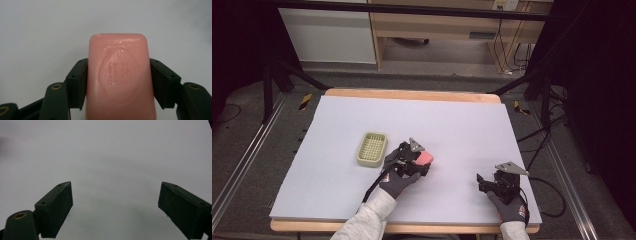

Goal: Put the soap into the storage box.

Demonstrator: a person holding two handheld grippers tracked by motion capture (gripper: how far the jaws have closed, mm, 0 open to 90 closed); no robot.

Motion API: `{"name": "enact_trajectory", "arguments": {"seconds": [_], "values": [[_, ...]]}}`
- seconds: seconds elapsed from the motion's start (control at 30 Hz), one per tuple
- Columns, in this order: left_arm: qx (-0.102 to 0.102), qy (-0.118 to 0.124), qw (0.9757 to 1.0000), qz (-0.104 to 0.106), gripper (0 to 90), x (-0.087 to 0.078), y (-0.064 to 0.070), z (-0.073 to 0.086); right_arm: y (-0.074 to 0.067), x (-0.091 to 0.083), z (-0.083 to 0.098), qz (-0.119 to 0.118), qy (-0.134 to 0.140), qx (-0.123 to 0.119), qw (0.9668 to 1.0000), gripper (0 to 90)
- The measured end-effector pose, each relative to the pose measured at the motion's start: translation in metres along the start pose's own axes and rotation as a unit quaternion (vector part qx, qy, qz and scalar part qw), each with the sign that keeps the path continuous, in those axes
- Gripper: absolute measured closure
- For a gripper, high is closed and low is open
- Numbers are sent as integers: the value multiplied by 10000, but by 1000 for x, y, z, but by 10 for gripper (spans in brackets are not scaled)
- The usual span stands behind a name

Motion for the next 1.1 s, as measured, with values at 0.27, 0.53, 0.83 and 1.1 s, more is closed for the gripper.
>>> {"name": "enact_trajectory", "arguments": {"seconds": [0.27,0.53,0.83,1.1], "values": [[-29,97,9999,-46,369,-14,-9,1,0,0,0,4,3,-1,10000,126],[-102,160,9998,-81,370,-27,-21,5,0,0,0,14,-2,-9,10000,126],[-134,187,9996,-150,370,-36,-33,12,0,1,0,0,-13,27,10000,126],[-200,217,9993,-218,369,-46,-44,18,-1,1,0,6,-29,-2,10000,127]]}}
Point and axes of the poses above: each handheld gripper's, and its own axes: x roughly forward along the jaws, z roughly out of its underside, y roughly to its right, the point moved 3 cm from there along x, roughly forward along the jaws, and after that the axes turned 11 degrees about -z, right-handed, at the moved point
